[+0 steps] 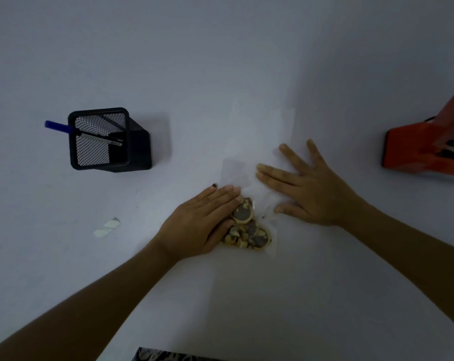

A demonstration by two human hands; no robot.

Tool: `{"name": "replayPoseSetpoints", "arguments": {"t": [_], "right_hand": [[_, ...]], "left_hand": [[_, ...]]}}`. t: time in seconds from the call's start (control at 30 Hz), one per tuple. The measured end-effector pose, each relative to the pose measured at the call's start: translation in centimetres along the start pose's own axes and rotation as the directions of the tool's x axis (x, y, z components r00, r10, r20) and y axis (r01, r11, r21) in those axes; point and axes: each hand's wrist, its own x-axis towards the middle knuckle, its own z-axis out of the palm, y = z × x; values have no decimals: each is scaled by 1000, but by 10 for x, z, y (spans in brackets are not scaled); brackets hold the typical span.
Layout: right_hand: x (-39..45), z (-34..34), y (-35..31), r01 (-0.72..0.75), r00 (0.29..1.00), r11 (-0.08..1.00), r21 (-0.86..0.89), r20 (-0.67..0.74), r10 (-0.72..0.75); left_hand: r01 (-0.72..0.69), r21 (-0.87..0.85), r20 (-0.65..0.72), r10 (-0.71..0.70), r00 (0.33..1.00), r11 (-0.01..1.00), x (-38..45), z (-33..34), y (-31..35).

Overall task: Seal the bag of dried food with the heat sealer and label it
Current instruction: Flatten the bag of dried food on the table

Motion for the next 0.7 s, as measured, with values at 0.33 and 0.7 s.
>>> {"name": "replayPoseSetpoints", "arguments": {"t": [0.33,0.7], "right_hand": [[-4,0,-7,-145,989,989,39,18,144],[-11,4,-38,4,999,998,56,-37,-2]], "left_hand": [[-15,19,27,15,1000,1000,19,-11,17],[-58,-100,125,70,990,993,23,-6,15]]}}
